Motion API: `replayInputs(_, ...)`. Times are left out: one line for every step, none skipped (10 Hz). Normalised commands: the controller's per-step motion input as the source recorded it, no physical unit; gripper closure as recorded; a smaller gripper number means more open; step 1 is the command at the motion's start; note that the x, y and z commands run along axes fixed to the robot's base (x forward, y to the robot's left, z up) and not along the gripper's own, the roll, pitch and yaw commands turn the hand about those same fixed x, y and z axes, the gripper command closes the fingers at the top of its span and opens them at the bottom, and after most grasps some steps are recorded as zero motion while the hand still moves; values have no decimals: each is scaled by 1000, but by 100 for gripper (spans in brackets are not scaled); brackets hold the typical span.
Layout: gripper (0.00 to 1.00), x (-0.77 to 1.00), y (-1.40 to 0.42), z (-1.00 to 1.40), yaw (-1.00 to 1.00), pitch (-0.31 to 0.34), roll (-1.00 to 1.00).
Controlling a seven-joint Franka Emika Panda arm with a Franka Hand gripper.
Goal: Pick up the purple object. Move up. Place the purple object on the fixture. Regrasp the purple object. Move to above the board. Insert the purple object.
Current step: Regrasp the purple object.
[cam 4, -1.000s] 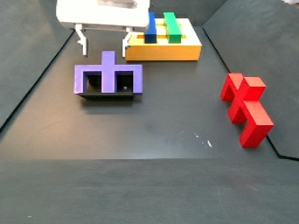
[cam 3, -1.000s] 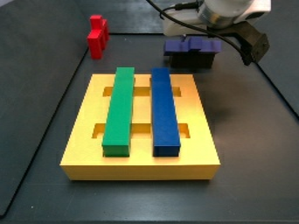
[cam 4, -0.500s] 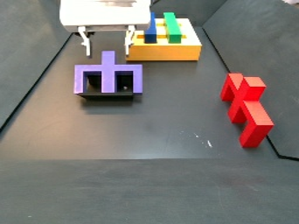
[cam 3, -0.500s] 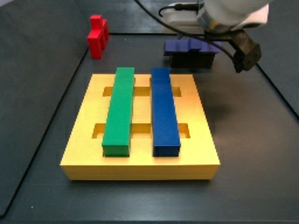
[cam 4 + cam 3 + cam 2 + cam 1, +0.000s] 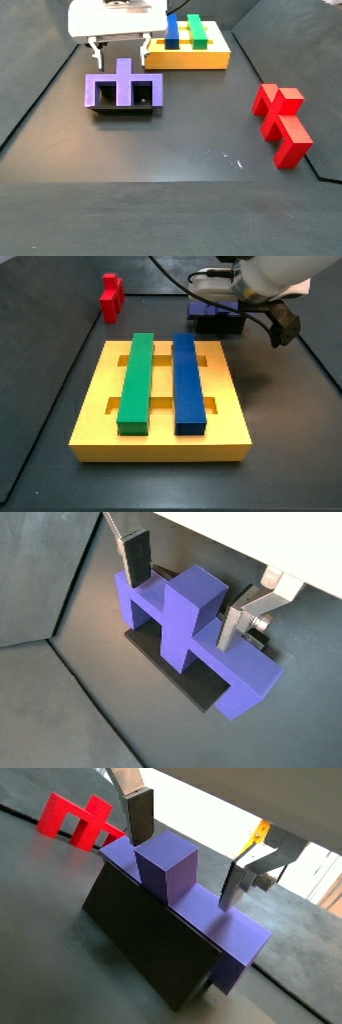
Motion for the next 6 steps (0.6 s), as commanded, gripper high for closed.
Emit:
replayInputs(0,-57,0,-140,0,-211,-29)
replayInputs(0,-63,0,-134,0,-26,0)
replayInputs(0,0,0,-97,-71,9,3)
replayInputs(0,0,0,-54,-89,6,6)
replayInputs(0,0,0,0,-71,0,0)
replayInputs(0,80,0,0,-149,103,9)
